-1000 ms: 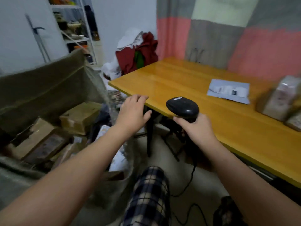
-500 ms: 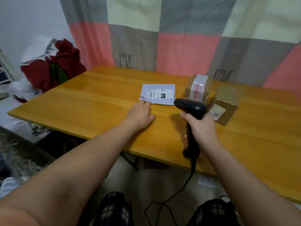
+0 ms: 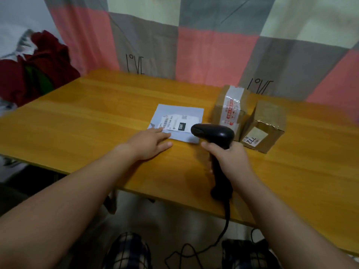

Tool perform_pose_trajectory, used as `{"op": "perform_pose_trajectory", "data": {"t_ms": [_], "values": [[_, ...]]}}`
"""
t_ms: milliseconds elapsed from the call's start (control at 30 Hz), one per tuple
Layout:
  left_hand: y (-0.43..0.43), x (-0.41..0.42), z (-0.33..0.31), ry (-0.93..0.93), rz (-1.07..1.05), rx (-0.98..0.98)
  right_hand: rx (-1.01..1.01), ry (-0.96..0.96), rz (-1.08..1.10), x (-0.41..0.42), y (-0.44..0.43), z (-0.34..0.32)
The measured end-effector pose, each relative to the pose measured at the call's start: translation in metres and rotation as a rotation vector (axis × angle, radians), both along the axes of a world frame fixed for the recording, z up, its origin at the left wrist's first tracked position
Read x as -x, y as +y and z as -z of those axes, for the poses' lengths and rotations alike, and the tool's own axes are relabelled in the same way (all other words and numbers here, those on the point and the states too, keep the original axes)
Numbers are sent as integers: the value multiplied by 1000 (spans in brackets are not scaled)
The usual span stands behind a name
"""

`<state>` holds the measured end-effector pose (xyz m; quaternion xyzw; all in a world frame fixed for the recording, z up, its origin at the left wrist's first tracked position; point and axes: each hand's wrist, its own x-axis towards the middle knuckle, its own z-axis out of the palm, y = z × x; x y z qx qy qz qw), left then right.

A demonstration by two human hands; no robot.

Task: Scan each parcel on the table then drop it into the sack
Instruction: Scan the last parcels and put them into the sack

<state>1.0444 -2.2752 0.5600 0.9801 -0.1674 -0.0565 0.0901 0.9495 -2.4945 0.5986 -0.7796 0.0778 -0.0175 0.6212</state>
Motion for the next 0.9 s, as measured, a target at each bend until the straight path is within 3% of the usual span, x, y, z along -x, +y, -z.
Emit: {"op": "perform_pose_trajectory", "data": {"t_ms": [267,400,533,667,733,833,900], "values": [[70,111,-11,172,41,265,354,-78,-234,5,29,-10],[69,125,-7,66,-183,319,323,91,-311,4,51,-8],[55,128,-3,-32,-366,212,268,219,-293,2,59,-12],[52,129,-4,-44,-502,189,158,195,-242,10,57,-14],[53,129,-8,-74,-601,411,53,104,-193,17,56,-16],[46,132,-17,7,-661,1065,-61,-25,-172,28,54,-19],[39,134,-23,65,-648,1282,-111,-67,-153,32,53,-18]]}}
